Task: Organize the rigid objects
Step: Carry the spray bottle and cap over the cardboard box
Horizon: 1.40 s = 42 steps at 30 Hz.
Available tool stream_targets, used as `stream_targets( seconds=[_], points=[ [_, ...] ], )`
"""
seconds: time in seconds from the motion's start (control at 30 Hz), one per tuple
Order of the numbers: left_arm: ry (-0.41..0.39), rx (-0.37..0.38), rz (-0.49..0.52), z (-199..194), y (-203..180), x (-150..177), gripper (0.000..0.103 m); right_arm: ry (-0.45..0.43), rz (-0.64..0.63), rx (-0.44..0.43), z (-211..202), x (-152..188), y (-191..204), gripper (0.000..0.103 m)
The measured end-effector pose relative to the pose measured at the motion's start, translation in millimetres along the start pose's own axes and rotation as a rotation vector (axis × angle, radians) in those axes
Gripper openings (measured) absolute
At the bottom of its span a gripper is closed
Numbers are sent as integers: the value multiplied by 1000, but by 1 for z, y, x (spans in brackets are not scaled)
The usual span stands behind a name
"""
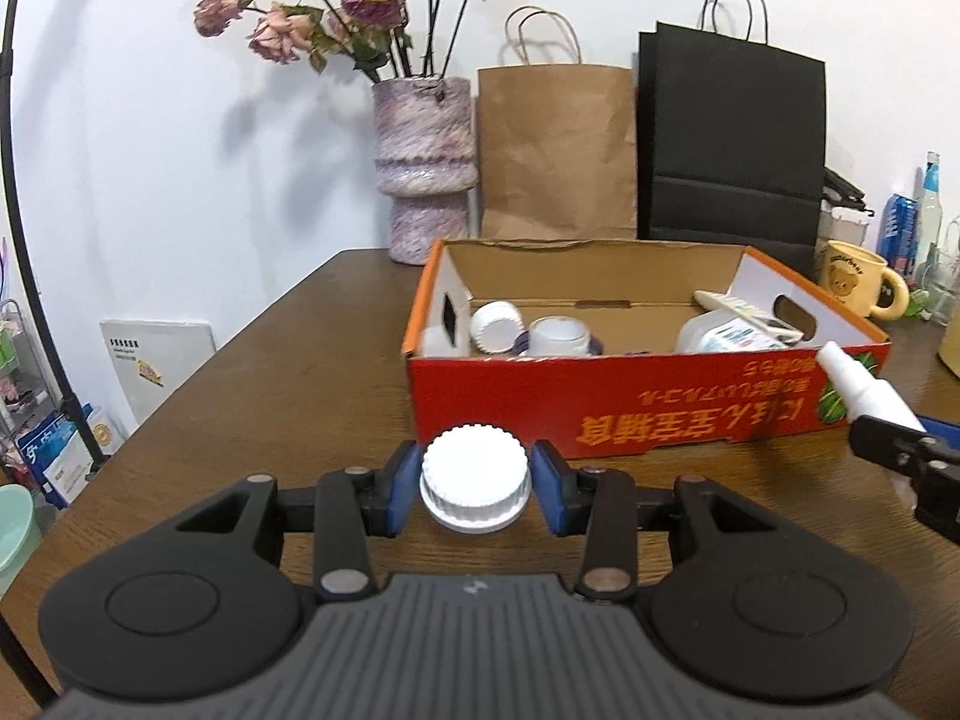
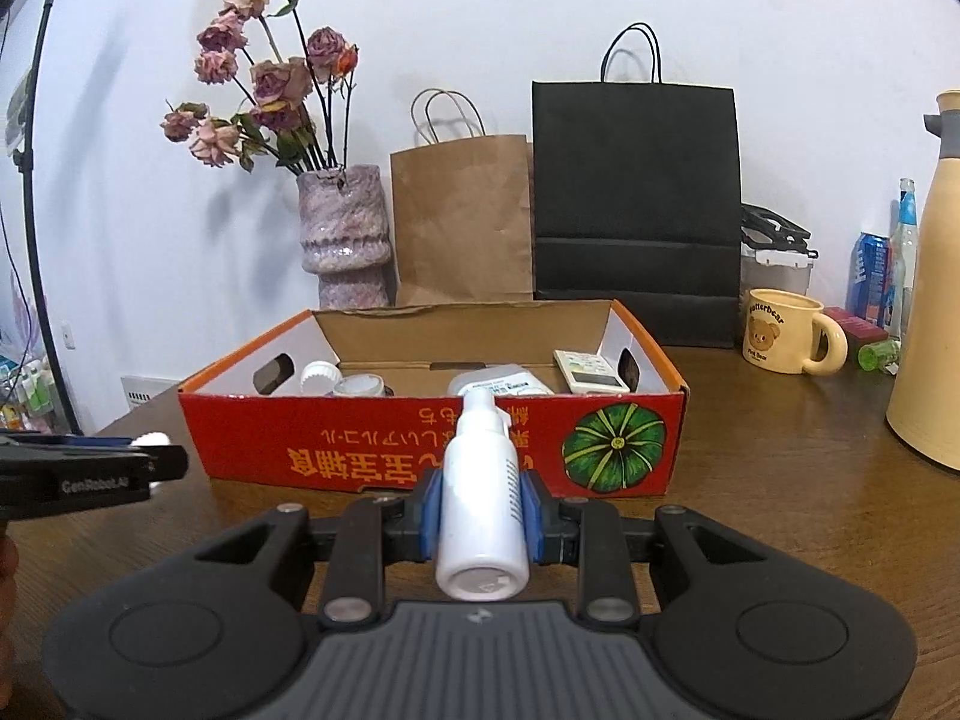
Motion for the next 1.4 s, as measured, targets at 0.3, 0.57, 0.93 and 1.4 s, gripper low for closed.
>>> stream_targets(
  seconds=[0.3, 0.57, 0.93, 1.4],
  points=[
    [-20, 10, 3, 0, -17, -18, 42, -46, -10, -15, -5, -18, -2, 26],
    [-73, 31, 14, -1, -35, -45, 42, -84, -19, -21, -3, -40, -4, 26],
    [-126, 31, 7, 13, -47, -75, 42, -131, -36, -23, 14, -70, 0, 26],
    [-135, 19, -24, 60, -48, -98, 42, -125, -6, -37, 68, -85, -2, 26]
  ],
)
Point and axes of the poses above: each gripper's, at about its wrist camera, not at the fingertips, and z roughly the way its jaws point, y to its left, x to its underside, the point moved 5 cm from there along z, roughly the way its jaws point, and after that the axes turned 9 degrees about x, right-handed, at the moved point
